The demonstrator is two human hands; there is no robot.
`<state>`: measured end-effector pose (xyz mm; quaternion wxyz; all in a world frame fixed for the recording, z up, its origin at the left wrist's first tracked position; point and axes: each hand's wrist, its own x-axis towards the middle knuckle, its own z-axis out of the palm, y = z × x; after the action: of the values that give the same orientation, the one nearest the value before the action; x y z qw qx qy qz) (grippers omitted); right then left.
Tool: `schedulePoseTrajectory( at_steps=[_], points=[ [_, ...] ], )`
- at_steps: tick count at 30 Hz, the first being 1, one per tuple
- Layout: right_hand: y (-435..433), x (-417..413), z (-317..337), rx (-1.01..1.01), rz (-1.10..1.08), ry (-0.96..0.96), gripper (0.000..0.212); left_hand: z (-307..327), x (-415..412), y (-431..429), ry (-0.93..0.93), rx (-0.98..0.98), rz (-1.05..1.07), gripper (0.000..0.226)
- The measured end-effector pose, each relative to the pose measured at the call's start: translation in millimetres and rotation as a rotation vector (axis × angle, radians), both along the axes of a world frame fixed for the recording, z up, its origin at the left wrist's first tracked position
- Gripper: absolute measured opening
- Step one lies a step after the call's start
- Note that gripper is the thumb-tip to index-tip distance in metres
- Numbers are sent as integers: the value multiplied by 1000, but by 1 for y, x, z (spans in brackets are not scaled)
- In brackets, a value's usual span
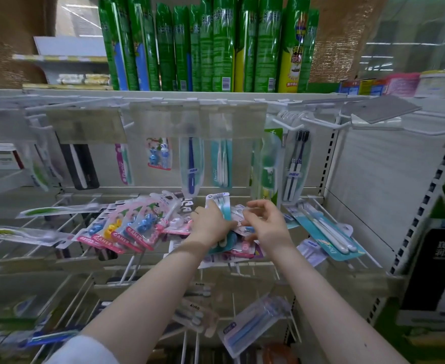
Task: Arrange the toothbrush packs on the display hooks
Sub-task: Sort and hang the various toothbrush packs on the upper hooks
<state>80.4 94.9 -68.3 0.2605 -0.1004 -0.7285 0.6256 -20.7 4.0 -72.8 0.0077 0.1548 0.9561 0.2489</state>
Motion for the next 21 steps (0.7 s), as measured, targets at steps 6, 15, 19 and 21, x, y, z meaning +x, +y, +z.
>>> schedulePoseTrajectory(
  at_steps=[6,15,19,21],
  points=[
    [1,-1,-2,0,13,5,10,1,4,1,48,72,2,60],
    [13,6,-1,-7,-19,35,9,12,22,-7,123,186,104,52],
    [22,10,-1,11,-58,79,14,17,38,-1,125,342,96,53],
    [29,16,0,19,-75,94,12,18,49,6,118,437,73,49]
  ],
)
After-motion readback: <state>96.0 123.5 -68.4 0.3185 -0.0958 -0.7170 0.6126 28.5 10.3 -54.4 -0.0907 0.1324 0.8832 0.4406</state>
